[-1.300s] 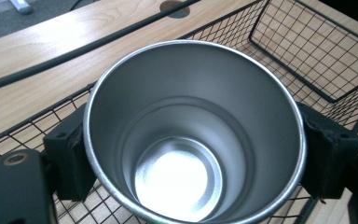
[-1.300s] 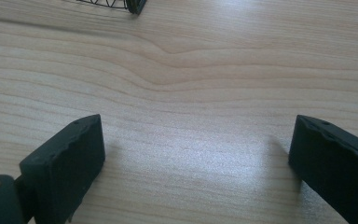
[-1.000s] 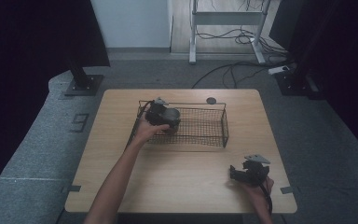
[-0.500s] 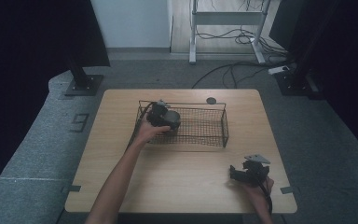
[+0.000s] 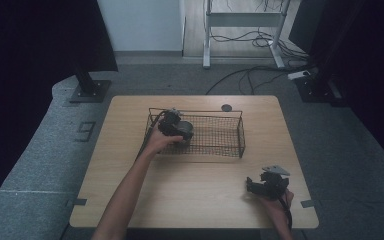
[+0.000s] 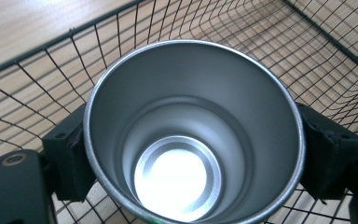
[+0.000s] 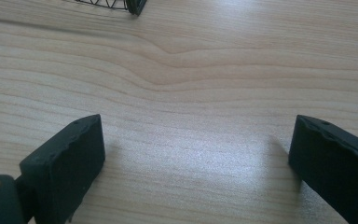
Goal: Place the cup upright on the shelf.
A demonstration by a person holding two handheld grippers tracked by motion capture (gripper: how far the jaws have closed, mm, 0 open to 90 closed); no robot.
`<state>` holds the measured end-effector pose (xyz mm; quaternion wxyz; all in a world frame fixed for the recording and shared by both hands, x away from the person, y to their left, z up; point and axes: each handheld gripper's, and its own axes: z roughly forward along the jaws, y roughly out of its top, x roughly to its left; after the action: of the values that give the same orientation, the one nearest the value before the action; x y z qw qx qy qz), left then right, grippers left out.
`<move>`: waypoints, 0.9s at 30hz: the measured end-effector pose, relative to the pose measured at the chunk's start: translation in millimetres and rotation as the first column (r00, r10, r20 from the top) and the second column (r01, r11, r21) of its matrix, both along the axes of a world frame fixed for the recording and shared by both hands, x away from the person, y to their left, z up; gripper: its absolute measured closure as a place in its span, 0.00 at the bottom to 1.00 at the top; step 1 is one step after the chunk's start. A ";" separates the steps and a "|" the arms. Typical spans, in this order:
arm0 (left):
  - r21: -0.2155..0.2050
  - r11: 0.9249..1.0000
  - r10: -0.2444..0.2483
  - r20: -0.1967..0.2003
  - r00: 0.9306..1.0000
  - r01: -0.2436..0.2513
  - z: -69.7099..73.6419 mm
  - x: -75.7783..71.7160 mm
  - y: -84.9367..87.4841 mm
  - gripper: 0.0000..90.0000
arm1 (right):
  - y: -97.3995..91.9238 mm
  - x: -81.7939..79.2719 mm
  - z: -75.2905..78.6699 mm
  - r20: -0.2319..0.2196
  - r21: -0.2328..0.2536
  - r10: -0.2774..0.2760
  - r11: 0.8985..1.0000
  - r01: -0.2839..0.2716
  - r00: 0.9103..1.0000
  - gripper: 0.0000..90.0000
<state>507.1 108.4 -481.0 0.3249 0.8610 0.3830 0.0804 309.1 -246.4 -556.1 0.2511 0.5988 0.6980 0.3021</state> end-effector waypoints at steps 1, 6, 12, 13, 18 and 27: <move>0.000 1.000 0.000 0.000 1.000 0.000 0.0 0.0 0.0 0.16 | 0.0 0.0 0.0 0.000 0.000 0.000 1.000 0.000 1.000 0.04; -0.003 1.000 0.010 -0.014 1.000 -0.010 -0.7 1.1 -0.3 0.16 | 0.0 0.0 0.0 0.000 0.000 0.000 1.000 0.000 1.000 0.04; 0.012 1.000 0.015 -0.015 1.000 -0.015 0.3 0.7 -0.5 0.16 | 0.0 0.0 0.0 0.000 0.000 0.000 1.000 0.000 1.000 0.04; 0.017 1.000 0.015 -0.013 1.000 -0.015 0.5 0.5 -0.4 0.16 | 0.0 0.0 0.0 0.000 0.000 0.000 1.000 0.000 1.000 0.04; 0.014 1.000 0.012 -0.023 1.000 -0.012 1.3 0.3 0.5 0.15 | -0.2 -0.5 0.1 0.000 0.000 0.002 1.000 -0.002 1.000 0.04; -0.004 1.000 0.000 -0.008 1.000 0.000 7.2 -2.5 2.5 0.13 | -0.4 -0.7 0.2 0.001 0.001 0.003 1.000 -0.003 1.000 0.05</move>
<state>504.6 110.8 -473.8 0.3251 0.8606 0.3846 0.0763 308.4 -246.8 -555.9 0.2506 0.5976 0.6988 0.3029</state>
